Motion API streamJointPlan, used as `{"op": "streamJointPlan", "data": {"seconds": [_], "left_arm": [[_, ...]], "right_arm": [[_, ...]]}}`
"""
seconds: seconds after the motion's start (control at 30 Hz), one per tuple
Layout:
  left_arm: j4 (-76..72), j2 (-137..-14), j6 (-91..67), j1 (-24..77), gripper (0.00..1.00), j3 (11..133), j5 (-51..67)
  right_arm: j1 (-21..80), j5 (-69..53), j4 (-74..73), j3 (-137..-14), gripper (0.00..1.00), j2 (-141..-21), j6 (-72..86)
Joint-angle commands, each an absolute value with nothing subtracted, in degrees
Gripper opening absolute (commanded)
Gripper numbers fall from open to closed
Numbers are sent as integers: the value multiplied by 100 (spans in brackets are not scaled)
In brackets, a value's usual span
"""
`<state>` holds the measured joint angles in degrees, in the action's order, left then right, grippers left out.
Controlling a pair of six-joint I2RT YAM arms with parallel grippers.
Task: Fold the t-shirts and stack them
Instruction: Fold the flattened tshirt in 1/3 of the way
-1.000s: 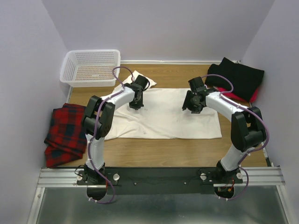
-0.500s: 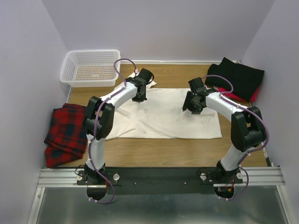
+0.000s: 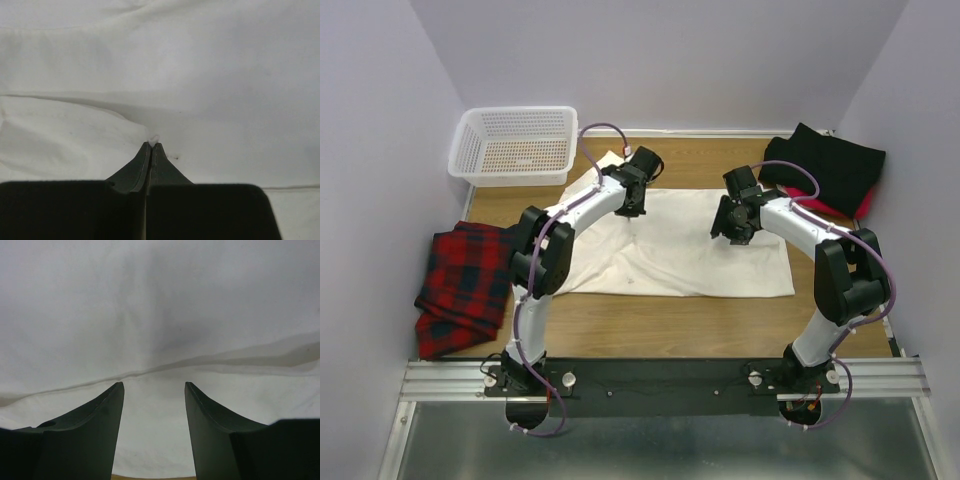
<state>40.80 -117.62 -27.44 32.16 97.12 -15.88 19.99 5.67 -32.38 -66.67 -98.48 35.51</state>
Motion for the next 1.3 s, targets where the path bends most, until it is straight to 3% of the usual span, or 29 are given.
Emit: {"op": "streamJointPlan", "data": {"seconds": [0.0, 0.1, 0.13, 0.23, 0.47, 0.83, 1.27], "left_arm": [[4096, -12102, -2558, 3261, 13, 9695, -1801], [4061, -12033, -2488, 3261, 20, 9607, -1907], [4052, -11945, -2453, 3261, 28, 9598, -1951], [4060, -11726, -2461, 3261, 39, 9624, -2214], [4411, -11075, -2820, 3252, 40, 9475, -2970], [4368, -9371, -3638, 3173, 40, 6752, -2260], [4280, -9281, -3736, 2506, 40, 5450, -2056]], "right_arm": [[2039, 721, -3190, -6609, 60, -9861, 3516], [2039, 721, -3190, -6618, 60, -9870, 3516], [2039, 729, -3190, -6627, 60, -9870, 3507], [2039, 712, -3190, -6618, 60, -9879, 3507], [2039, 861, -3234, -6504, 61, -9686, 3498], [2022, 1872, -3647, -5740, 65, -8781, 3621], [1978, 1310, -3656, -5028, 65, -8974, 3779]]}}
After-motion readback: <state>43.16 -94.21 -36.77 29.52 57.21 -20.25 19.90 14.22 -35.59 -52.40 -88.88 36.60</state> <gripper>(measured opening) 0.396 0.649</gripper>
